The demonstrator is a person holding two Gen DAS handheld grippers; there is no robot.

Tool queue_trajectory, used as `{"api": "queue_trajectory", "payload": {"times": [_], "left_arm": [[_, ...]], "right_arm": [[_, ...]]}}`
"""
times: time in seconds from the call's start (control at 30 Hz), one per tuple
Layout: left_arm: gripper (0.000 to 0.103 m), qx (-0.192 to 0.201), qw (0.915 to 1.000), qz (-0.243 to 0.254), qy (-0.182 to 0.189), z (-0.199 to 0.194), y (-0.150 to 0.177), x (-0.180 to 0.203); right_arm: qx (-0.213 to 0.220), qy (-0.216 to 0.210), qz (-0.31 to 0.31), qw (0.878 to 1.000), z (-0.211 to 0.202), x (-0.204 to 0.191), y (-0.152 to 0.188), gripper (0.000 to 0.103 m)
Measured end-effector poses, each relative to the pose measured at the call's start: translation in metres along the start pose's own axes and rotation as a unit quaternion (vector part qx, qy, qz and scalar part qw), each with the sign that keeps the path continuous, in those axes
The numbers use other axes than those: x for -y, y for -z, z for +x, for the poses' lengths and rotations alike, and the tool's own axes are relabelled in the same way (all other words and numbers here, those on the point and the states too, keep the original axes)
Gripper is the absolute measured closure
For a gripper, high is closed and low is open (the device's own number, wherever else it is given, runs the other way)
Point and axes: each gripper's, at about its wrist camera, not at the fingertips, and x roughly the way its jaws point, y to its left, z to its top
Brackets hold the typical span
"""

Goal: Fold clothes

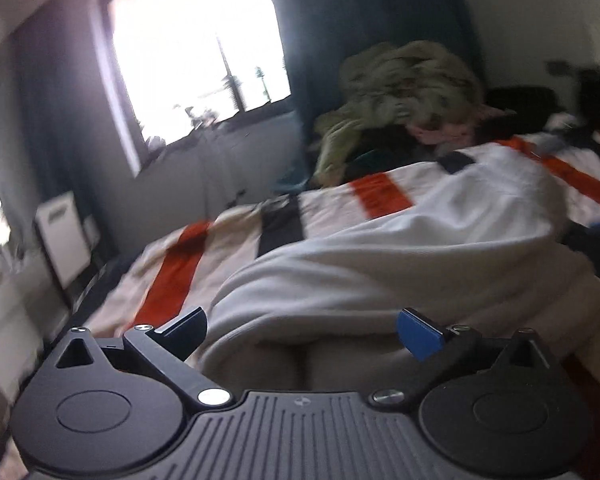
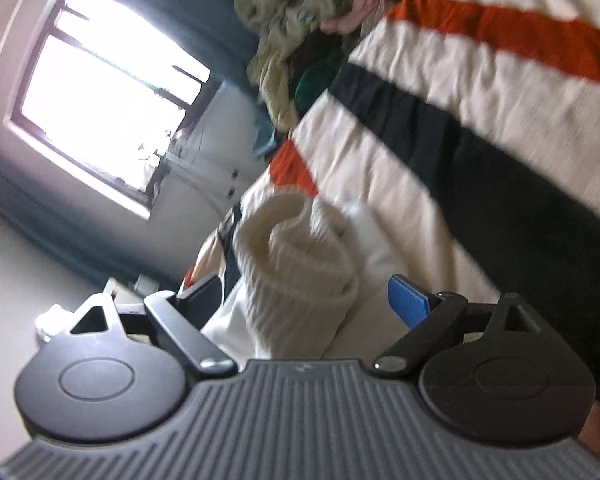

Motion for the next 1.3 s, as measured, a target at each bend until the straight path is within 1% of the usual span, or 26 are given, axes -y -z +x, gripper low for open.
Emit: {"api": "queue_trajectory", "payload": {"times": [0.03,0.1,0.17,0.2,0.23,0.27,0.33,0.43,0.5,0.57,0.63,0.67,0.7,0.8,0.83,0.87,0.9,0.93,0.97,1.0,1.03,1.07,1.17,1.23,1.27,1.3], "left_arm": [[0.001,-0.009,0.9998,-0.015,-0.004,0.005,0.0,-0.008],[0.001,-0.027,0.9986,-0.044,-0.012,0.016,0.0,-0.023],[0.001,-0.038,0.9979,-0.052,-0.011,0.022,0.003,-0.032],[0.001,-0.04,0.9979,-0.05,-0.01,0.023,0.005,-0.034],[0.001,-0.042,0.998,-0.047,-0.011,0.024,0.006,-0.035],[0.001,-0.044,0.998,-0.044,-0.011,0.025,0.008,-0.035],[0.001,-0.047,0.9983,-0.035,-0.003,0.026,0.012,-0.031],[0.001,-0.053,0.9983,-0.022,0.011,0.026,0.016,-0.024],[0.001,-0.048,0.9988,-0.001,0.004,0.03,0.019,-0.016],[0.001,-0.048,0.9989,-0.005,-0.001,0.032,0.02,-0.014],[0.0,-0.048,0.9987,-0.014,-0.004,0.033,0.022,-0.014],[0.0,-0.049,0.9985,-0.023,-0.005,0.035,0.022,-0.016],[0.0,-0.05,0.9981,-0.034,-0.006,0.036,0.022,-0.019],[0.0,-0.056,0.995,-0.083,-0.011,0.039,0.022,-0.031],[0.001,-0.056,0.9932,-0.101,-0.016,0.038,0.022,-0.035],[0.002,-0.054,0.9908,-0.121,-0.028,0.036,0.022,-0.041],[0.005,-0.054,0.9882,-0.136,-0.047,0.035,0.023,-0.048],[0.004,-0.056,0.9851,-0.15,-0.062,0.034,0.024,-0.055],[0.002,-0.063,0.9808,-0.175,-0.058,0.034,0.027,-0.065],[0.002,-0.071,0.9751,-0.205,-0.045,0.035,0.03,-0.074],[0.002,-0.078,0.9705,-0.224,-0.04,0.035,0.033,-0.08],[0.002,-0.084,0.9666,-0.239,-0.04,0.034,0.036,-0.084],[0.003,-0.086,0.9648,-0.245,-0.043,0.028,0.038,-0.088],[0.003,-0.1,0.9559,-0.274,-0.036,0.028,0.044,-0.095],[0.003,-0.108,0.9506,-0.289,-0.033,0.028,0.048,-0.099],[0.003,-0.116,0.9449,-0.305,-0.029,0.029,0.052,-0.103]], "right_arm": [[-0.011,-0.002,0.005,1.0,0.004,0.0,0.002,0.012],[-0.019,0.002,0.007,1.0,0.011,0.0,0.006,0.01],[-0.021,0.004,0.001,1.0,0.015,-0.002,0.008,0.011],[-0.019,0.002,-0.008,1.0,0.017,-0.005,0.01,0.012],[-0.016,0.0,-0.016,1.0,0.018,-0.008,0.011,0.016],[-0.018,0.012,-0.027,0.999,0.021,-0.01,0.013,0.027],[-0.021,0.042,-0.052,0.997,0.028,-0.015,0.019,0.027],[-0.016,0.051,-0.05,0.997,0.029,-0.014,0.022,0.027],[-0.017,0.057,-0.06,0.996,0.034,-0.016,0.023,0.024],[-0.012,0.062,-0.077,0.995,0.039,-0.022,0.024,0.026],[-0.006,0.068,-0.095,0.993,0.044,-0.029,0.025,0.043],[0.005,0.067,-0.106,0.992,0.043,-0.034,0.024,0.055],[0.018,0.066,-0.117,0.991,0.04,-0.038,0.023,0.062],[0.067,0.026,-0.136,0.988,0.02,-0.047,0.018,0.067],[0.085,0.014,-0.14,0.986,0.011,-0.049,0.017,0.067],[0.099,0.021,-0.147,0.984,0.005,-0.048,0.015,0.067],[0.113,0.032,-0.153,0.981,0.0,-0.048,0.014,0.067],[0.118,0.054,-0.146,0.981,-0.001,-0.042,0.012,0.067],[0.112,0.075,-0.13,0.982,0.003,-0.035,0.008,0.067],[0.097,0.085,-0.103,0.986,0.007,-0.023,0.005,0.067],[0.081,0.093,-0.073,0.99,0.01,-0.011,0.002,0.067],[0.072,0.096,-0.057,0.991,0.012,-0.004,0.002,0.065],[0.057,0.105,-0.026,0.993,0.017,0.012,0.003,0.062],[0.052,0.112,-0.017,0.992,0.019,0.015,0.002,0.046],[0.05,0.116,-0.013,0.992,0.02,0.017,0.002,0.03],[0.047,0.12,-0.008,0.992,0.021,0.019,0.001,0.017]]}}
